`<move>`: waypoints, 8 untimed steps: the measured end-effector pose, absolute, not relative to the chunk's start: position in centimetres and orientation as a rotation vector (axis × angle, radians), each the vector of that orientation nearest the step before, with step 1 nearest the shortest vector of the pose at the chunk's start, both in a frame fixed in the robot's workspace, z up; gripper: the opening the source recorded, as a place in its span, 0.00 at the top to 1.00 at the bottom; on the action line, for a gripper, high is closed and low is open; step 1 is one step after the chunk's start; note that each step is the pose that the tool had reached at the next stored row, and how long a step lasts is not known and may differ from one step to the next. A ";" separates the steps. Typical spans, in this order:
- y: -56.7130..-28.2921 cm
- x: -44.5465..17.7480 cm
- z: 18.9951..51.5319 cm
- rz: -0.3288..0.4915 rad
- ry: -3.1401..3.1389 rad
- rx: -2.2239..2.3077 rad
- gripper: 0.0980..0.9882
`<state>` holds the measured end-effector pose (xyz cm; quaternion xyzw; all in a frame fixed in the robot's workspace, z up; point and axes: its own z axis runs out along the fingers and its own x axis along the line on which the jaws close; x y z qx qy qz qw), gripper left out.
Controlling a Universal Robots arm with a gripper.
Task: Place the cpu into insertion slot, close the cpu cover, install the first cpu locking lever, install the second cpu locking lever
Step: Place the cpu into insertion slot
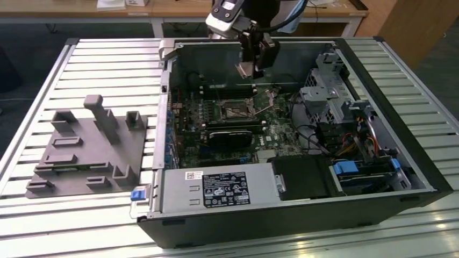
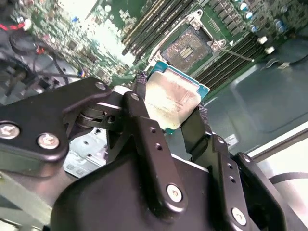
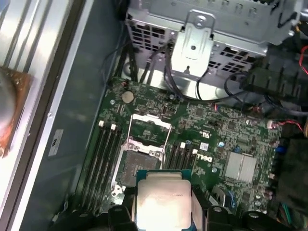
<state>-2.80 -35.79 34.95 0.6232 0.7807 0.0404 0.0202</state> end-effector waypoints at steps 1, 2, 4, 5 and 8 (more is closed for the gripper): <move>-35.8 -2.8 34.9 0.125 2.404 1.954 0.50; -35.8 -2.8 34.8 0.124 2.386 1.975 0.50; -35.8 -2.8 34.7 0.123 2.347 2.019 0.50; -35.8 -2.8 34.7 0.122 2.328 2.039 0.50; -35.8 -2.8 34.4 0.120 2.283 2.089 0.50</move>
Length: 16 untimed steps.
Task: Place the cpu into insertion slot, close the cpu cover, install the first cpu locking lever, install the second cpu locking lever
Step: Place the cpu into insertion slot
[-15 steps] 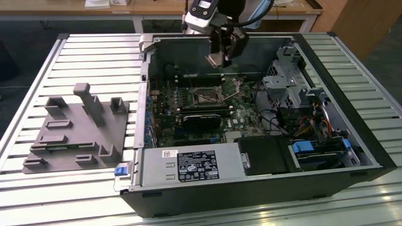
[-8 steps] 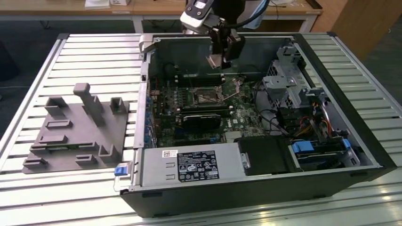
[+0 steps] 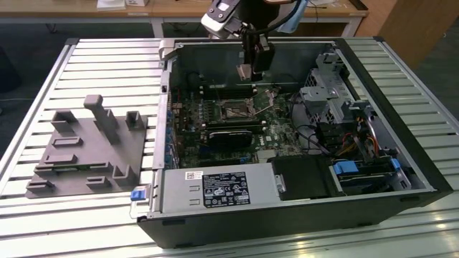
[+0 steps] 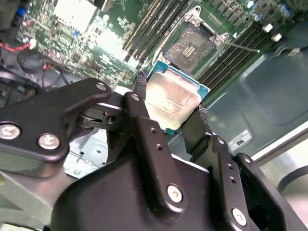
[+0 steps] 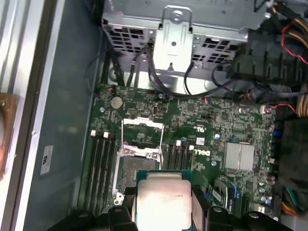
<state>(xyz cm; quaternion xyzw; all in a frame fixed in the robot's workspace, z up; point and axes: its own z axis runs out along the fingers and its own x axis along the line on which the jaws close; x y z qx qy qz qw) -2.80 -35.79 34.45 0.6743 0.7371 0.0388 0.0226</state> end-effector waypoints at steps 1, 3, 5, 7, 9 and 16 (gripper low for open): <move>-35.8 -2.8 34.4 0.118 2.278 2.094 0.50; -35.8 -2.8 34.2 0.112 2.276 2.091 0.50; -35.8 -2.8 34.0 0.100 2.271 2.087 0.50; -35.8 -2.8 33.8 0.093 2.268 2.084 0.50; -35.8 -2.8 33.7 0.092 2.263 2.090 0.50; -35.7 -2.8 33.2 0.089 2.172 2.181 0.50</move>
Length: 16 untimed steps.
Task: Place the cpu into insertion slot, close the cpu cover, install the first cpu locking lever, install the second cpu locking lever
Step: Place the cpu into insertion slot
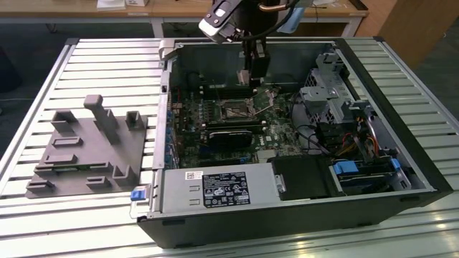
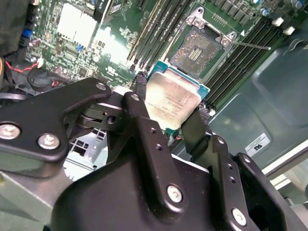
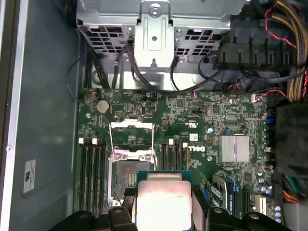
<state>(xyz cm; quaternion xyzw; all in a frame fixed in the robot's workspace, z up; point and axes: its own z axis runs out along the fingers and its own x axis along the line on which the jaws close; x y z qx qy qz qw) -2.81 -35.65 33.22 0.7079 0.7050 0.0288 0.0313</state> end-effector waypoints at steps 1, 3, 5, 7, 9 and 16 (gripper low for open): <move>-35.6 -2.8 33.1 0.088 2.172 2.181 0.50; -35.4 -2.8 32.8 0.089 2.172 2.181 0.50; -35.2 -2.8 32.5 0.089 2.172 2.180 0.50; -35.1 -2.8 32.2 0.090 2.192 2.161 0.50; -35.1 -2.8 32.0 0.091 2.226 2.127 0.50; -34.3 -2.8 30.8 0.090 2.239 2.112 0.50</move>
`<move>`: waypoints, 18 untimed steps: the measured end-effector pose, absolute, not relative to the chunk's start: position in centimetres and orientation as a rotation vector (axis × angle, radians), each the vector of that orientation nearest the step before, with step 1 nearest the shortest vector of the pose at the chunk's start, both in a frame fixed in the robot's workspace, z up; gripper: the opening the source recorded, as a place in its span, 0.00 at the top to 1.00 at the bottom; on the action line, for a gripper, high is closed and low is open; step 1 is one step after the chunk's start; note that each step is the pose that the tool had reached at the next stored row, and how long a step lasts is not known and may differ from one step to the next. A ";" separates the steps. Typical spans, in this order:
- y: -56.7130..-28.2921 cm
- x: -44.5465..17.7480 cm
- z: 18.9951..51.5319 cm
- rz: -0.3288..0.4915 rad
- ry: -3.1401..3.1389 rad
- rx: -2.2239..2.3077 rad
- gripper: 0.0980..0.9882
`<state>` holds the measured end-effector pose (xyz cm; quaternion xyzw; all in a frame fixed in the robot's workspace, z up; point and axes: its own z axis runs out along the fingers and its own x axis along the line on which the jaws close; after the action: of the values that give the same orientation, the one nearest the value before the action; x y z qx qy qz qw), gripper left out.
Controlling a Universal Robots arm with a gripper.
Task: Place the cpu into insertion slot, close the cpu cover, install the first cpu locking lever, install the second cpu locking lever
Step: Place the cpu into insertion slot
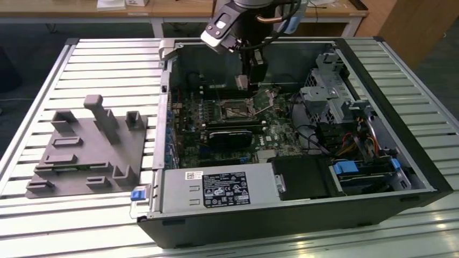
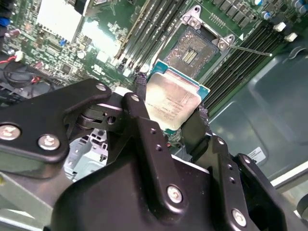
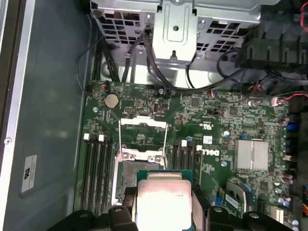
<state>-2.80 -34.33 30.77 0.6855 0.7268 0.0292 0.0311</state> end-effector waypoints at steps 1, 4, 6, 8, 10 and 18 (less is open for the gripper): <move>-34.2 -2.8 30.6 0.090 2.239 2.112 0.50; -34.0 -2.8 30.0 0.090 2.242 2.109 0.50; -34.0 -2.8 29.7 0.090 2.246 2.105 0.50; -33.9 -2.8 29.3 0.091 2.246 2.105 0.50; -33.8 -2.8 29.1 0.089 2.244 2.106 0.50; -33.2 -2.8 27.9 0.082 2.187 2.161 0.50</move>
<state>-2.84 -33.24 27.93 0.7022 0.7107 0.0268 0.0332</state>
